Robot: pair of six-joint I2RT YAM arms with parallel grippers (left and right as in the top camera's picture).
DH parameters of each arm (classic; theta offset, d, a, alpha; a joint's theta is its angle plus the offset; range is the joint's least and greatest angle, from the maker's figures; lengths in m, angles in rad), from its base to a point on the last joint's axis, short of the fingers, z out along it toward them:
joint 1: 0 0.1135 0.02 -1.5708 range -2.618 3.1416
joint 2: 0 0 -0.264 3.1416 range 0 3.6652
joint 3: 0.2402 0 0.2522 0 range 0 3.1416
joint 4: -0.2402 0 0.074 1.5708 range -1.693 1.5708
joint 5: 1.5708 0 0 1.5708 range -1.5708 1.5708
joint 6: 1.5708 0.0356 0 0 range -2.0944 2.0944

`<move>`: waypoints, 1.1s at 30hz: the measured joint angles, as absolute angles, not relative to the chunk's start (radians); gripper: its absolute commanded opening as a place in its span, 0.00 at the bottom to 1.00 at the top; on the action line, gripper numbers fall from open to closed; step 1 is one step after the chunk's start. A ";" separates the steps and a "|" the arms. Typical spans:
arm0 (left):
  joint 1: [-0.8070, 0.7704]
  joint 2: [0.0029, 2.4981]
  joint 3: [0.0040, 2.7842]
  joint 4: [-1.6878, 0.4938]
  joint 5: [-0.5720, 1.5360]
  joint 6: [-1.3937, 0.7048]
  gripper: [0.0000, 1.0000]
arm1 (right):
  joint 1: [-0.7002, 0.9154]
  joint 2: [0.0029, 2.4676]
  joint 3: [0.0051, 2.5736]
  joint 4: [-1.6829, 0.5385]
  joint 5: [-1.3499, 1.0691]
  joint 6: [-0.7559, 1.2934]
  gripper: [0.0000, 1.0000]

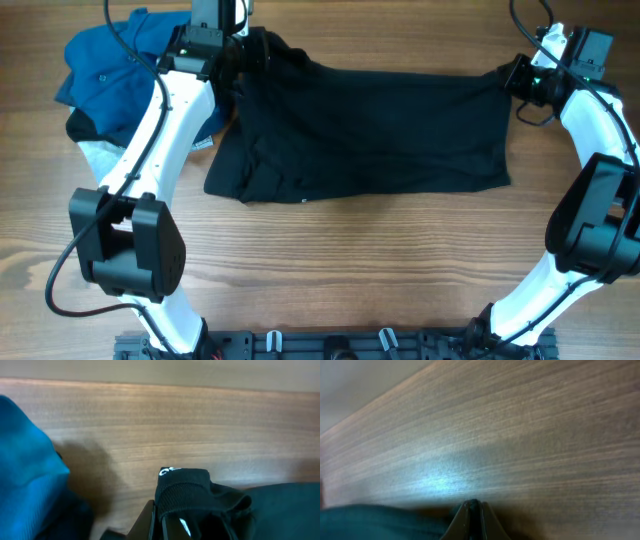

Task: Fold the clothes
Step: 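Fold the shirt's top edge downward toward the bottom with both grippers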

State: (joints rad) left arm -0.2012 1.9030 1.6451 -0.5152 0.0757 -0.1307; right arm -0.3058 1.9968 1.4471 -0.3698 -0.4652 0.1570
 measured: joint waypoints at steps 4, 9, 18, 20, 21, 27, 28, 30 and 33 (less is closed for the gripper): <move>-0.204 1.903 1.645 -0.551 0.076 -0.131 0.04 | -0.306 1.981 1.447 -0.454 -0.472 0.152 0.04; -0.224 1.901 1.645 -0.744 0.076 -0.131 0.04 | -0.334 1.890 1.446 -0.693 -0.471 0.113 0.04; -0.250 1.900 1.645 -1.106 0.076 -0.131 0.04 | -0.411 1.847 1.446 -1.036 -0.331 0.076 0.04; -0.250 1.900 1.645 -1.148 0.076 -0.131 0.06 | -0.410 1.847 1.446 -1.068 -0.323 0.064 0.06; -0.251 1.900 1.645 -1.160 0.076 -0.131 0.09 | -0.410 1.847 1.446 -1.073 -0.319 0.057 0.11; -0.250 1.900 1.645 -1.174 0.075 -0.119 0.39 | -0.410 1.847 1.446 -1.081 -0.303 0.043 0.56; -0.250 1.900 1.645 -1.183 0.072 -0.117 0.46 | -0.410 1.847 1.446 -1.077 -0.294 0.044 0.58; -0.250 1.900 1.645 -1.201 0.051 -0.113 0.53 | -0.410 1.848 1.446 -1.037 -0.273 0.044 0.63; -0.250 1.900 1.645 -1.212 0.035 -0.115 0.60 | -0.410 1.874 1.446 -1.016 -0.264 0.036 0.69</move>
